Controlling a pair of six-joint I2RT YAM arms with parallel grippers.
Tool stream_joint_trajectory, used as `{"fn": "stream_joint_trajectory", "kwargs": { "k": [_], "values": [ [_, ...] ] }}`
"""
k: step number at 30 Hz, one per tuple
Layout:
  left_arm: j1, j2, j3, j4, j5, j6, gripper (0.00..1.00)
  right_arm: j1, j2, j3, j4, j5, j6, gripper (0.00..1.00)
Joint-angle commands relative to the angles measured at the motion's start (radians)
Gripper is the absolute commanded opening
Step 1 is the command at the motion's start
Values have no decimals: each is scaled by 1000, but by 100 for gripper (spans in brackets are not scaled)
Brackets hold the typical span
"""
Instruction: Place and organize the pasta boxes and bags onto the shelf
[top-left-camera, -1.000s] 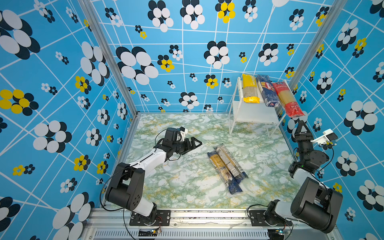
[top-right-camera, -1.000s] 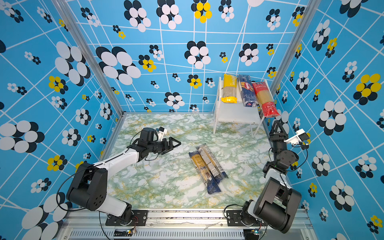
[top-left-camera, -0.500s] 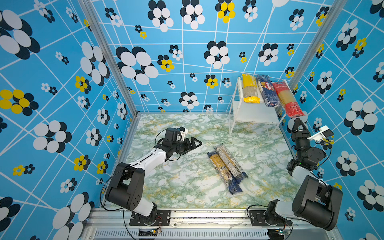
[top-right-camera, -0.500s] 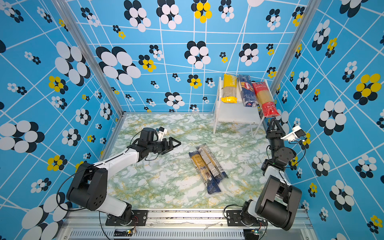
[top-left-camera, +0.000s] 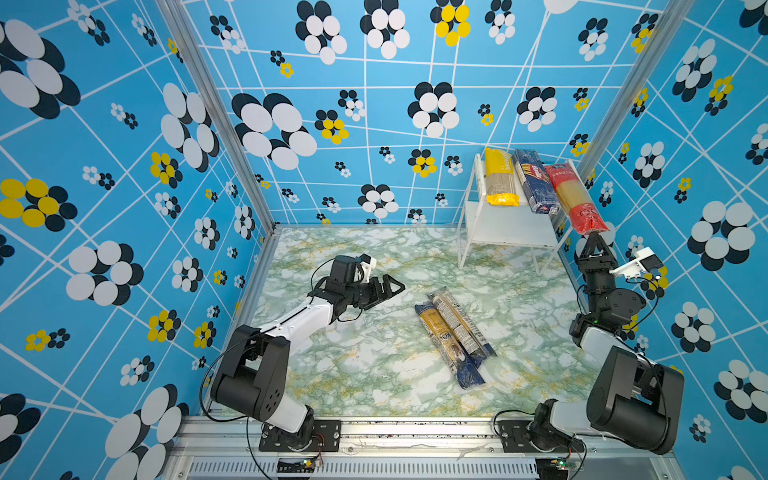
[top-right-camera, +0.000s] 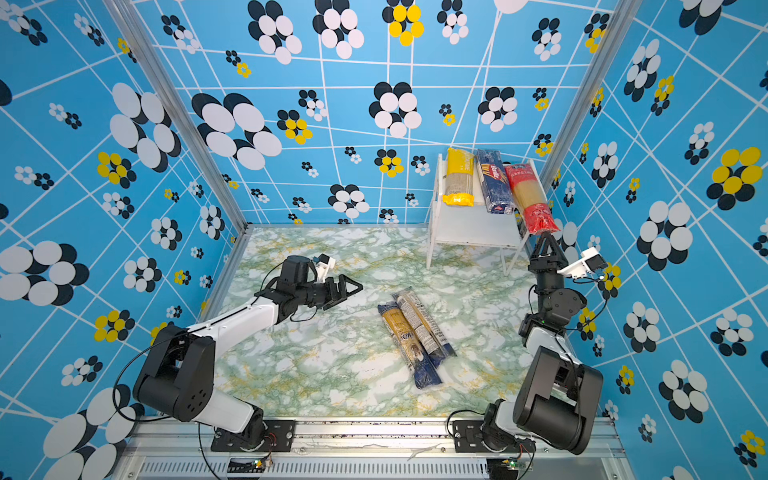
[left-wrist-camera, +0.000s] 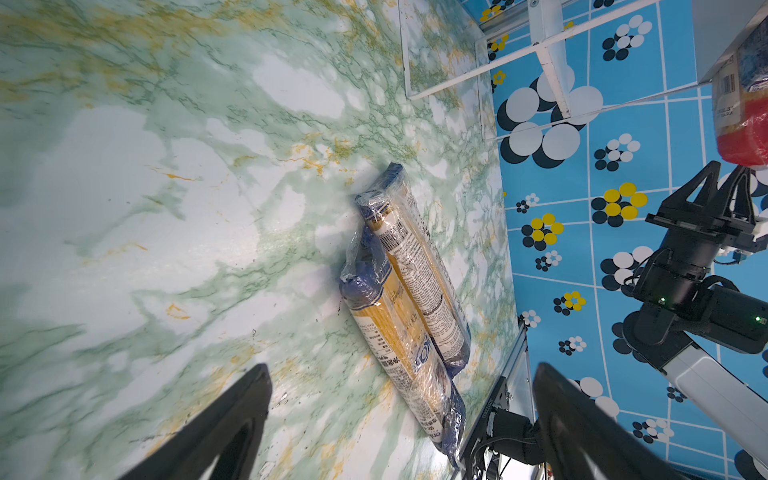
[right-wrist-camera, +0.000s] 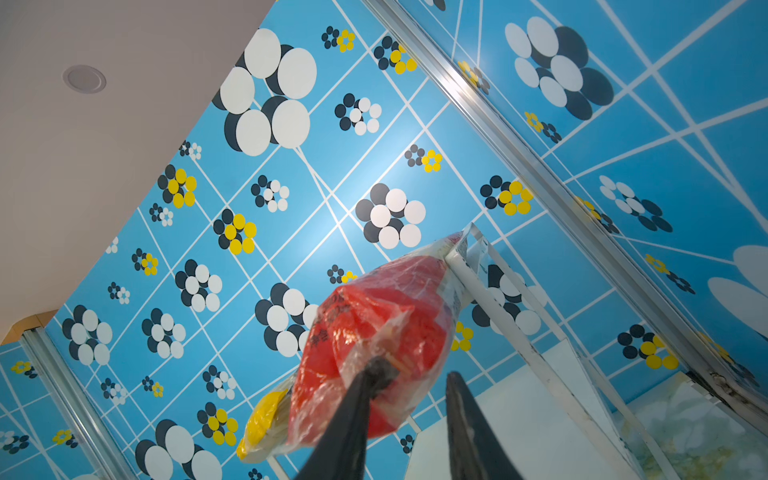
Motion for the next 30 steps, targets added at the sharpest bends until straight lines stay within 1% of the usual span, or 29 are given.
{"fn": "stream_joint_trajectory", "kwargs": {
  "k": [1,8,16,25,30],
  "values": [
    [-5,12,27,8,4,11,99,24,8,44,-4,36,-50,34],
    [-4,20,32,9,4,13,99,48,18,51,-32,106,-84,33],
    [-5,36,36,14,8,13,99,112,25,78,-90,164,-166,33],
    [-3,45,38,17,10,13,99,151,98,116,-53,234,-154,33],
    [2,43,36,14,9,15,99,161,140,144,-35,244,-150,33]
  ]
}}
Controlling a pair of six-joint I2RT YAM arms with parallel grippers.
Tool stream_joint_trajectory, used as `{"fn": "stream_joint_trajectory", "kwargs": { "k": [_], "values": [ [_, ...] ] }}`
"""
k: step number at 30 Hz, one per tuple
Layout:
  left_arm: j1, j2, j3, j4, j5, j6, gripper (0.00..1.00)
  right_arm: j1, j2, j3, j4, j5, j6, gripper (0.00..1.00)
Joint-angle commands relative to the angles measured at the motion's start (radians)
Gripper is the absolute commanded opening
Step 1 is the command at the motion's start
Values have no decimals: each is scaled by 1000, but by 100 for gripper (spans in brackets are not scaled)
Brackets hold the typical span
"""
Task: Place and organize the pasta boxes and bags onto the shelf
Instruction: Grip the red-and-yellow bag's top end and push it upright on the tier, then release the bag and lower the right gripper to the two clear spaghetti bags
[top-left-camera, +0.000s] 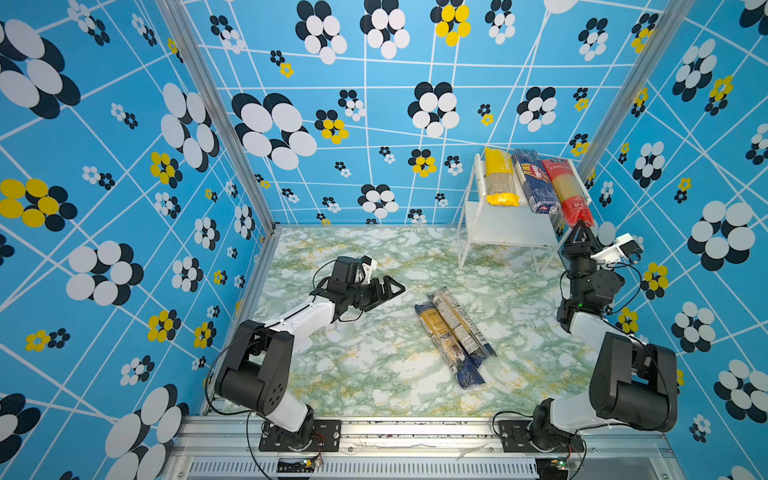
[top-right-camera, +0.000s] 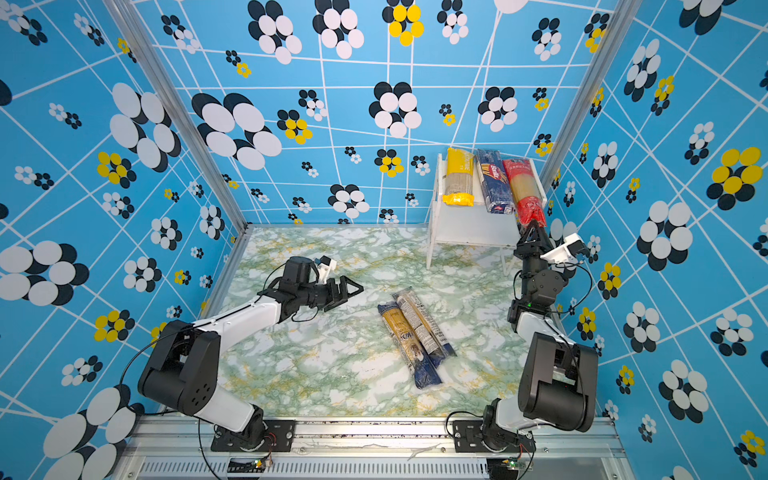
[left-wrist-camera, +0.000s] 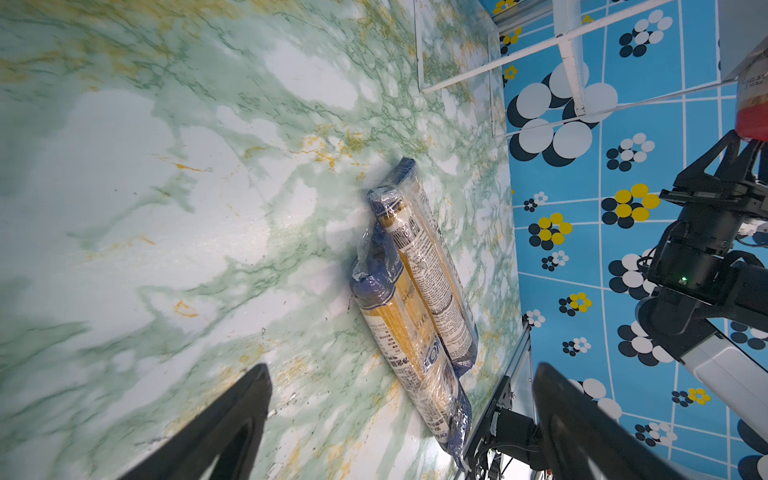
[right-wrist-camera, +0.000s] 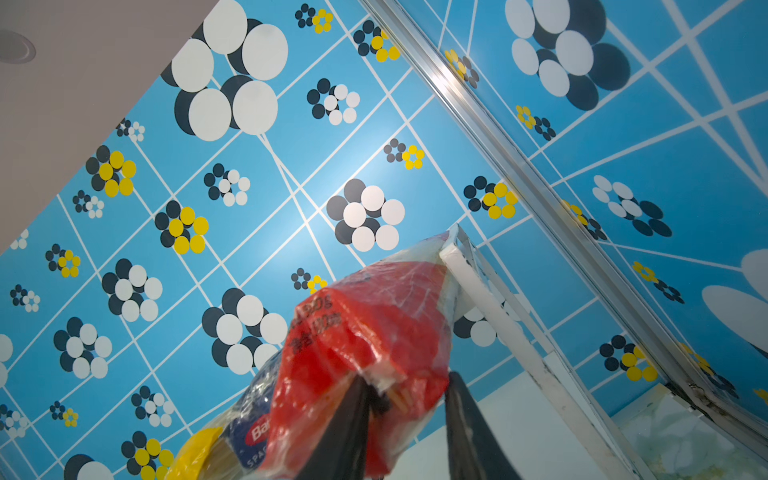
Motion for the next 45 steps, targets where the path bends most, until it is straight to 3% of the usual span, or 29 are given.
{"fn": "stream_joint_trajectory", "kwargs": {
  "k": [1,15,25,34,45],
  "values": [
    [1,10,34,12,9,14,99,10,33,33,31,26,-13,33],
    [3,-4,26,14,3,11,99,30,75,87,6,48,-19,34],
    [3,-26,13,12,-3,8,99,31,48,44,4,66,-9,55],
    [-1,-50,-4,12,-5,7,99,30,-112,-53,-77,31,-59,68],
    [-10,-93,-15,-5,-10,12,99,30,-450,-142,-471,-84,-202,73]
  ]
}}
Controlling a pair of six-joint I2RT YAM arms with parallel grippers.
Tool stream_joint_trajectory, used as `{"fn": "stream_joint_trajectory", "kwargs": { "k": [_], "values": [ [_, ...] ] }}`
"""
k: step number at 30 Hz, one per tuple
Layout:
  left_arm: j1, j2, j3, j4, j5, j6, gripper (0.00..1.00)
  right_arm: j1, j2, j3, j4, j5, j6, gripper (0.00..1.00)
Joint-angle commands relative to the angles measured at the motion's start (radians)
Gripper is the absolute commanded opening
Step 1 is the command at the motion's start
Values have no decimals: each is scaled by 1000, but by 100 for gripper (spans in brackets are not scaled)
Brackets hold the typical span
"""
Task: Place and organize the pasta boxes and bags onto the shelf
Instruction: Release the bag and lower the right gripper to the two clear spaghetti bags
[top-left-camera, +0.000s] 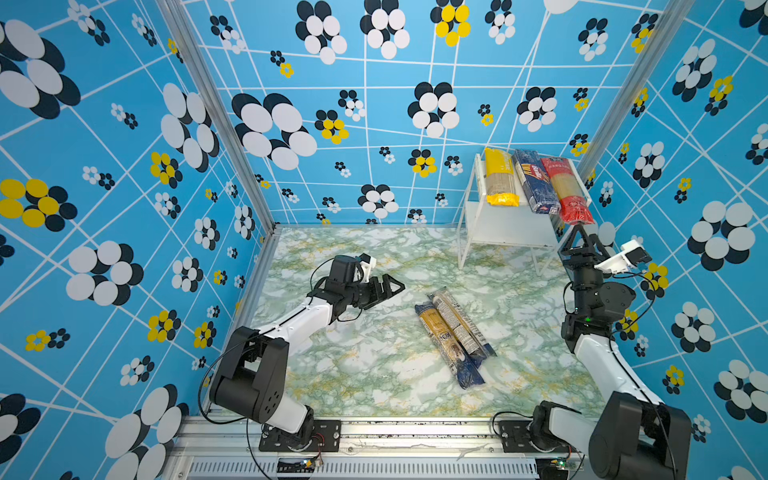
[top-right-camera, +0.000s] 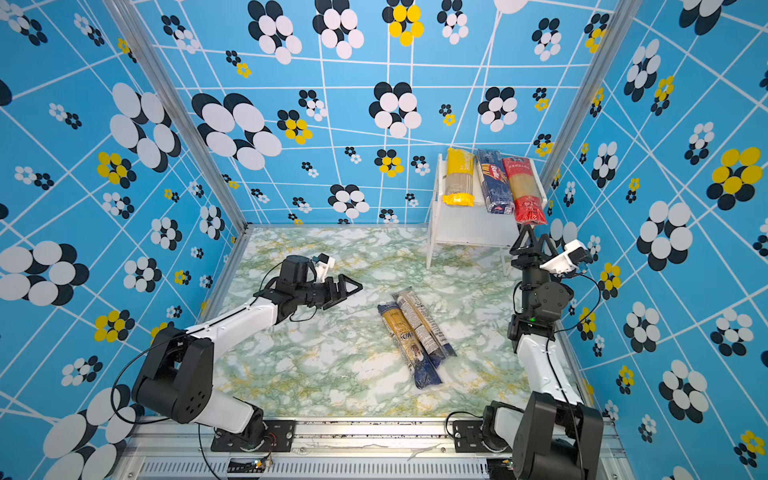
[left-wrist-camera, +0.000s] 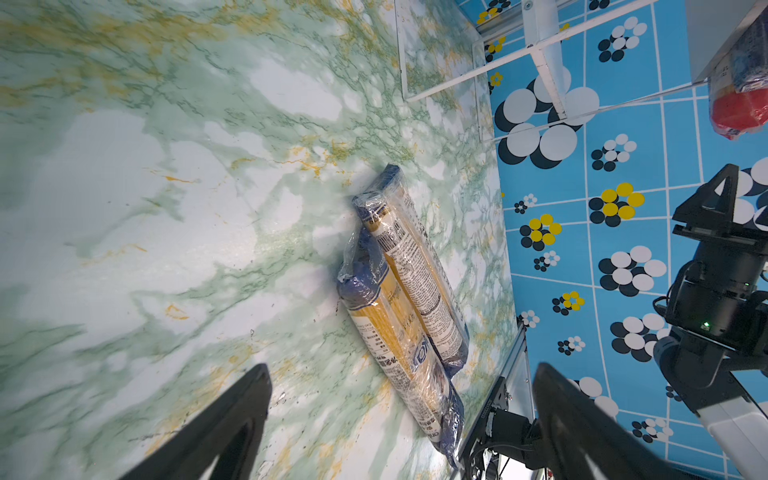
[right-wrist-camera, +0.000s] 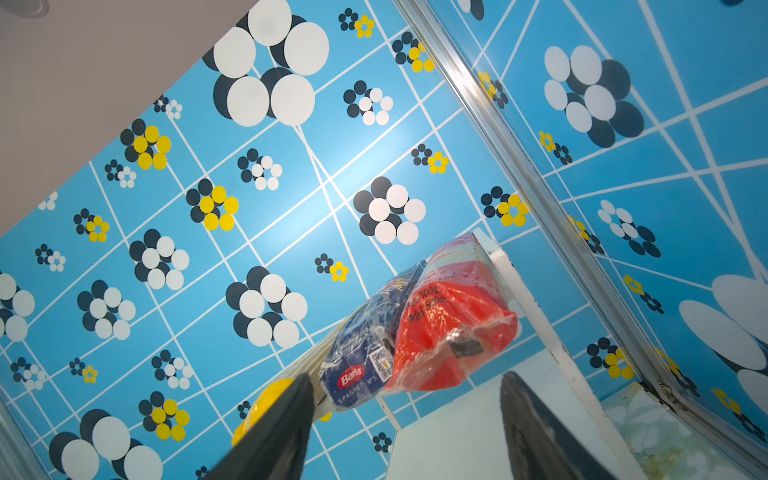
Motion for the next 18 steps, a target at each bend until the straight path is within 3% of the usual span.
{"fn": "stream_joint_trajectory", "kwargs": {
  "k": [1,6,11,18],
  "values": [
    [-10,-43,-12,-10,-10,15,99,7,-84,-30,-211,-84,-92,73],
    [-17,-70,-15,-35,-18,23,99,8,-215,-95,-363,-222,-152,73],
    [-22,-96,-16,-64,-31,32,99,18,-347,-109,-675,-351,-246,74],
    [-36,-104,-28,-79,-46,34,99,49,-502,-121,-1054,-321,-268,73]
  ]
}}
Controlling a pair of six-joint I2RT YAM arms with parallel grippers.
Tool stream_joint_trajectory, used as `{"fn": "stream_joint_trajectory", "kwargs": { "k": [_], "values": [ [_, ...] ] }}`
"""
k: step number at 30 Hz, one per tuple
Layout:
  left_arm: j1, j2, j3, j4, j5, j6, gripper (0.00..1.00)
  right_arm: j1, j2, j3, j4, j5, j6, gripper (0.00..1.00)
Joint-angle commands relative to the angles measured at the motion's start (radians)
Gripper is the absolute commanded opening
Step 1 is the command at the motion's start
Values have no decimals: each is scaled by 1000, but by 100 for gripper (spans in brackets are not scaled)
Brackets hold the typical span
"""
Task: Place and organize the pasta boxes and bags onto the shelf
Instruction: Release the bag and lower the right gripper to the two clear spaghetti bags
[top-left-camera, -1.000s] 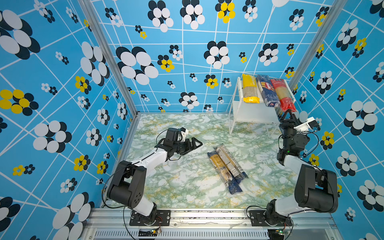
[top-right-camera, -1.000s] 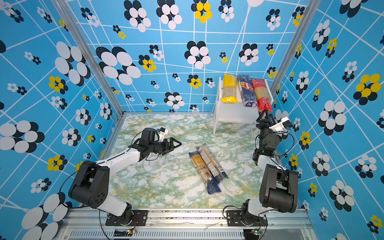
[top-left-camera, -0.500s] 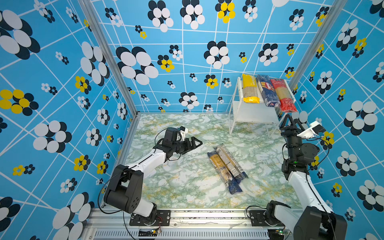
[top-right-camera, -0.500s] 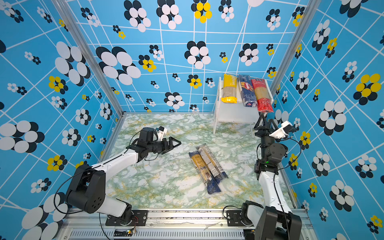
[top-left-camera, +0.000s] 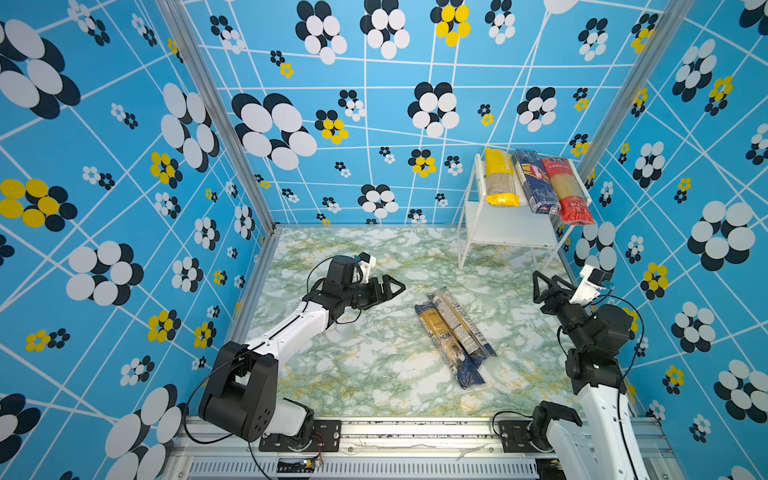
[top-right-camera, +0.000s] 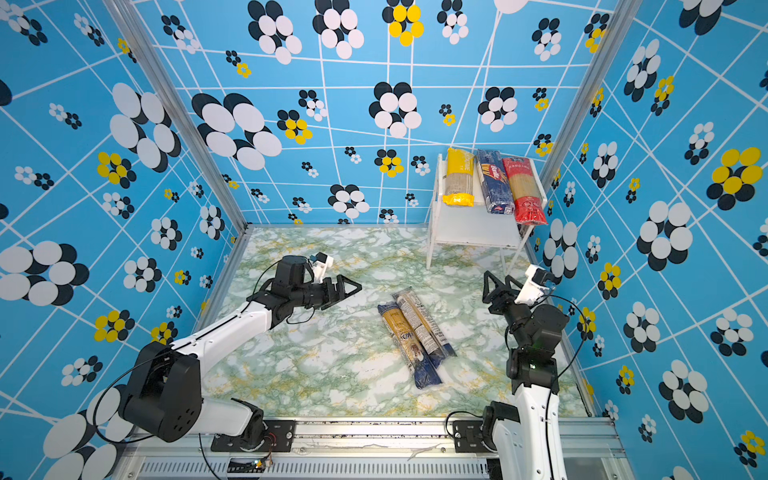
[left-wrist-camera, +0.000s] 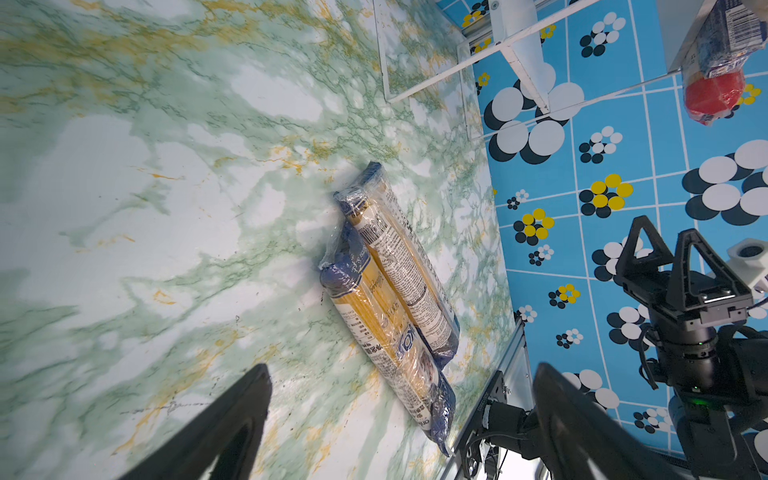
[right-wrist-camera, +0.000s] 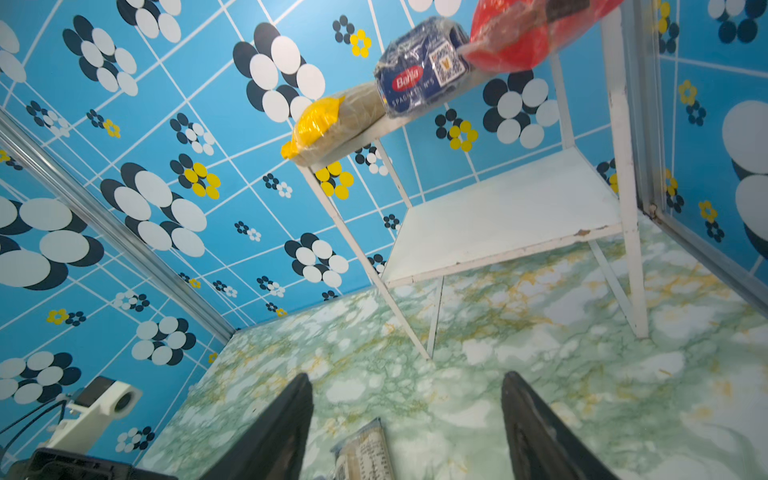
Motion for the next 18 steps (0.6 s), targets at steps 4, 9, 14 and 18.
{"fn": "stream_joint_trajectory", "kwargs": {
  "k": [4,9,14,18],
  "values": [
    [-33,-23,-19,-37,-33,24,99,88,-73,-41,-310,7,12,73],
    [-58,-28,-27,-54,-56,28,99,218,-69,-57,-413,66,36,72],
    [-65,-32,-50,-49,-75,18,99,410,-10,-64,-448,190,86,69],
    [-73,-40,-65,-43,-87,8,99,575,80,-38,-476,308,88,69]
  ]
}}
